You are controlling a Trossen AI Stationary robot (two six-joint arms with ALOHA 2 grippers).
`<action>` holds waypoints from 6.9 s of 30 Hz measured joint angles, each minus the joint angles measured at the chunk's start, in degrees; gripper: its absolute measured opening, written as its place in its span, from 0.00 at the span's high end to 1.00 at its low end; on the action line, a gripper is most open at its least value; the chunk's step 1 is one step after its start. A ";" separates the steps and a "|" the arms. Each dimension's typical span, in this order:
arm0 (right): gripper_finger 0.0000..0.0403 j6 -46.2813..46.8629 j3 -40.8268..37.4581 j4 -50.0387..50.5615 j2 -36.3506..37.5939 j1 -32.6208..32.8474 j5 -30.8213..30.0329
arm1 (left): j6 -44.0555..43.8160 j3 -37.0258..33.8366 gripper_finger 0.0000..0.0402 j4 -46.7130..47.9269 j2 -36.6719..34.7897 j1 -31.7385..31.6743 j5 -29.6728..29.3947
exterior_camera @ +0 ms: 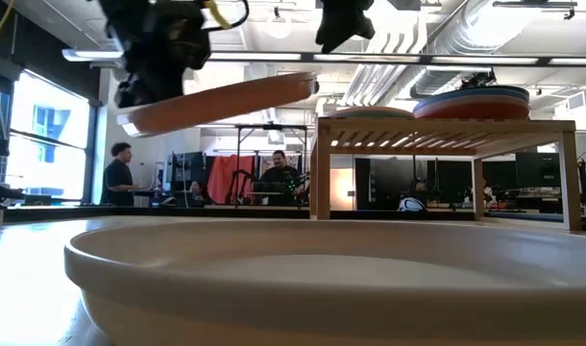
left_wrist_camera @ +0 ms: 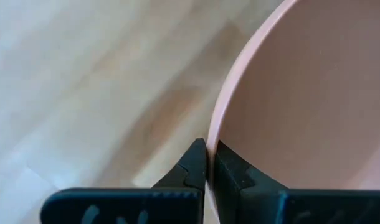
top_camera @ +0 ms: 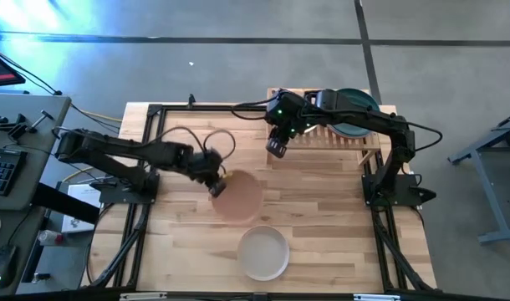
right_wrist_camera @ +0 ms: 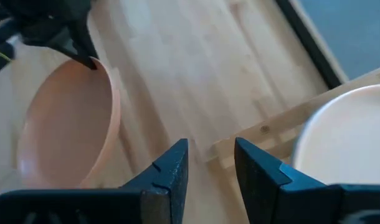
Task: Place and stack plates onto a shelf
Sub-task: Stack the brown plate on top of the light yellow plate onto the shelf, then stack the white plate on top of the brown plate onto the shelf
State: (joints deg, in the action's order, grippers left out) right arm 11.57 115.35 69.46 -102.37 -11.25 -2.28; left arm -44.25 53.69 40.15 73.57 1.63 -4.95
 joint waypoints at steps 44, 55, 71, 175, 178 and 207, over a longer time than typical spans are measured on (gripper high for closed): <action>0.73 -20.61 0.00 -15.61 0.00 0.00 -14.29 | 13.94 22.42 1.00 6.81 0.32 -17.73 -22.85; 0.73 -20.90 0.02 -17.70 0.00 0.38 -15.94 | 16.04 22.42 1.00 6.56 0.36 -17.97 -23.02; 0.73 -19.12 0.02 -17.63 -0.02 -2.12 -17.80 | 17.92 22.36 1.00 5.10 0.40 -16.32 -23.02; 1.00 -19.58 0.07 10.57 -2.80 -45.96 29.76 | 17.90 22.36 0.71 -0.53 -3.18 -17.22 -11.72; 1.00 -19.58 0.07 11.15 -2.80 -45.18 27.65 | 17.90 22.36 0.71 -0.54 -3.18 -17.22 -11.72; 0.74 -19.54 0.04 8.82 -3.15 -43.04 21.99 | 18.86 22.34 0.71 -0.56 -3.19 -17.24 -11.86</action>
State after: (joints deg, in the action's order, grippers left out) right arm -7.97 115.39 78.28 -105.51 -54.28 19.71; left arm -25.39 76.03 39.59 70.38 -15.62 -16.81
